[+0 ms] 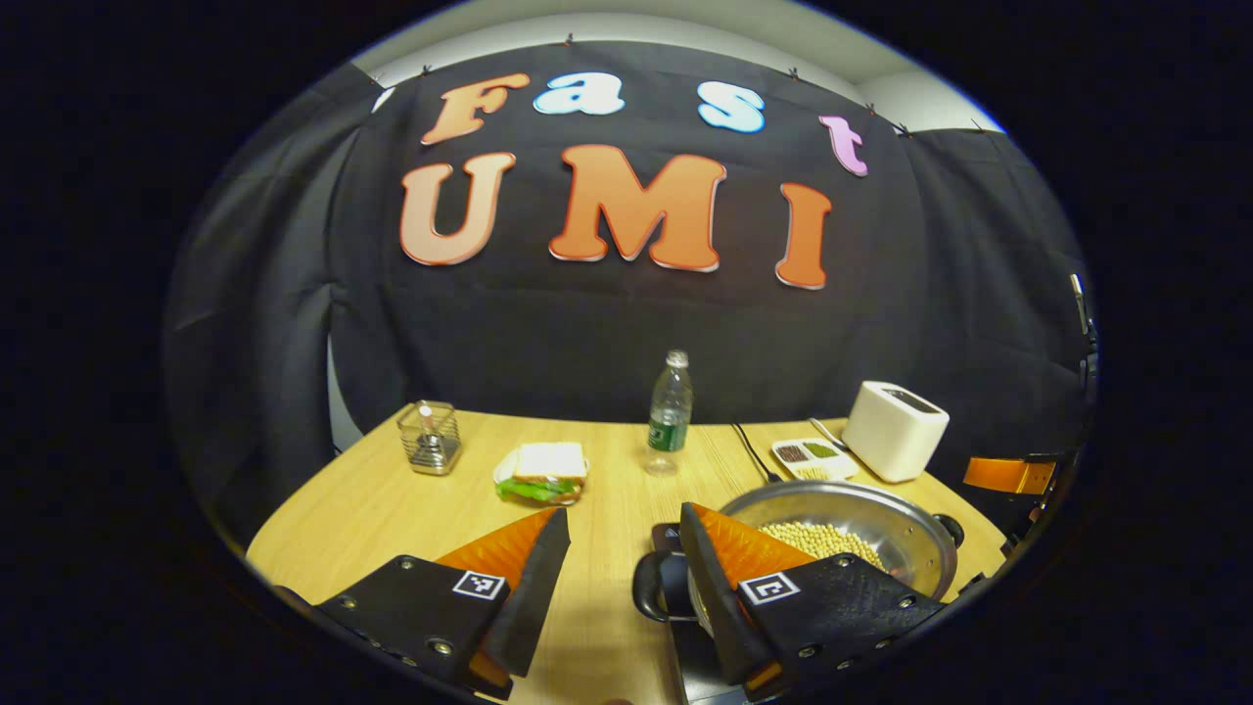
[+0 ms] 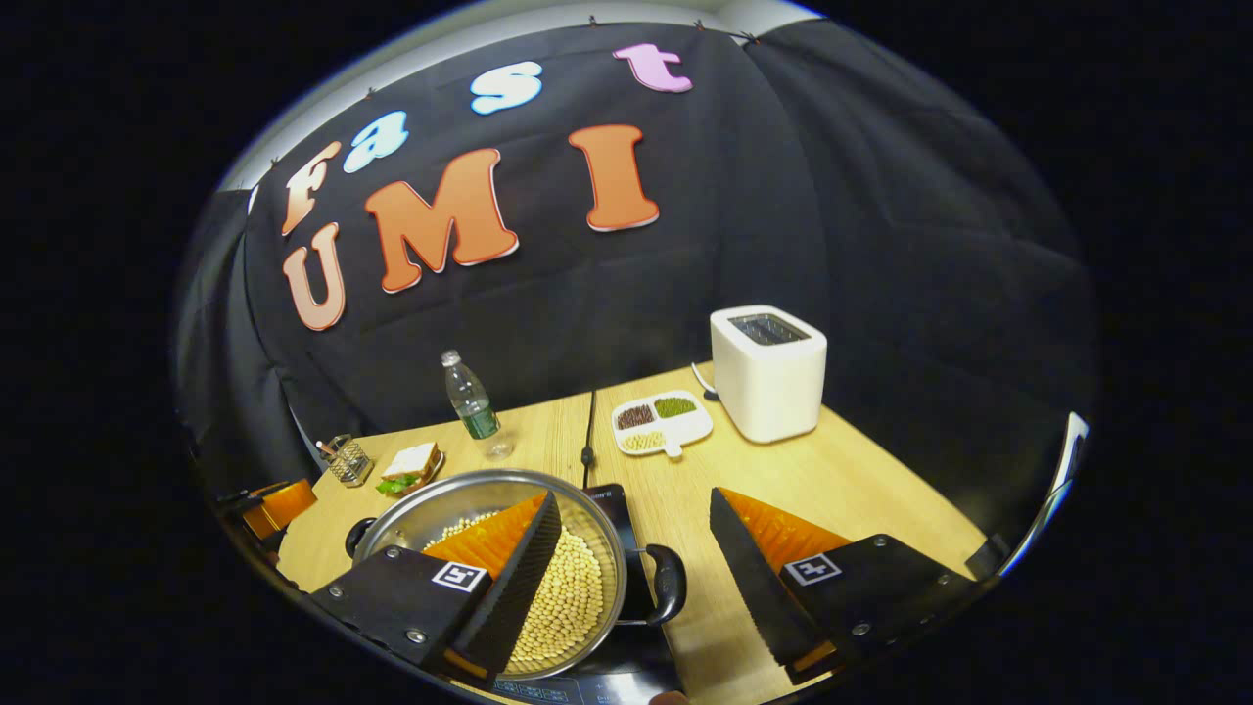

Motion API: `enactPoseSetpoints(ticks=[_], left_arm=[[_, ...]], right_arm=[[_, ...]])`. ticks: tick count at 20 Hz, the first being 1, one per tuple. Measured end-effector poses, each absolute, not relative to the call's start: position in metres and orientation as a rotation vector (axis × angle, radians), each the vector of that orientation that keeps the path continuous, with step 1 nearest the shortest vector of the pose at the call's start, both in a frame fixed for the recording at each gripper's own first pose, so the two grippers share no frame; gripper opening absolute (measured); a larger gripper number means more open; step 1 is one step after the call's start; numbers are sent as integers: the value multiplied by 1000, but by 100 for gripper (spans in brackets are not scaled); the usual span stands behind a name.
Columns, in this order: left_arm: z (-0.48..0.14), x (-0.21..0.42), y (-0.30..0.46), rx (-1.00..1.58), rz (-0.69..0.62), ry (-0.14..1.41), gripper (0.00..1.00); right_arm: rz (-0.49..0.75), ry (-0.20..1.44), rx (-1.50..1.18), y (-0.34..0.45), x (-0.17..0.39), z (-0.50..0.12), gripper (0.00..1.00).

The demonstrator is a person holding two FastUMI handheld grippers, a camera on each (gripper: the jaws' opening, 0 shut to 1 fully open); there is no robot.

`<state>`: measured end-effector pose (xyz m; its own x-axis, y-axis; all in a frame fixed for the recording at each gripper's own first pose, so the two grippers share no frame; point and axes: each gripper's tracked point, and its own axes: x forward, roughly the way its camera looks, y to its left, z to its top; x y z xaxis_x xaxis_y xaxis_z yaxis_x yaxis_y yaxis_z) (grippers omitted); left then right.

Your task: First push the handle of the pot to place it horizontally, then grasp the pot with both hands and set it on the induction cooktop.

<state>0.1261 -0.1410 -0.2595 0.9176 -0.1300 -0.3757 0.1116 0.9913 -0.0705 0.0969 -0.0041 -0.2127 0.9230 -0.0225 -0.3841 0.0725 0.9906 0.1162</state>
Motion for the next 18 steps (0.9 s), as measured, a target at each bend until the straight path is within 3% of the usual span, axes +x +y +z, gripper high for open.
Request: enactPoseSetpoints(ticks=[4,10,15,18], left_arm=[[-168,122,-91,-10,-53,259,71],[-68,87,-35,-19,-22,167,72],[1,67,29,51,114,33,68],[16,48,35,56,128,11,71]], right_arm=[[10,275,114,15,83,-137,95],[-8,101,72,16,56,-28,95],[16,3,47,16,18,23,95],[22,-28,57,12,4,33,95]])
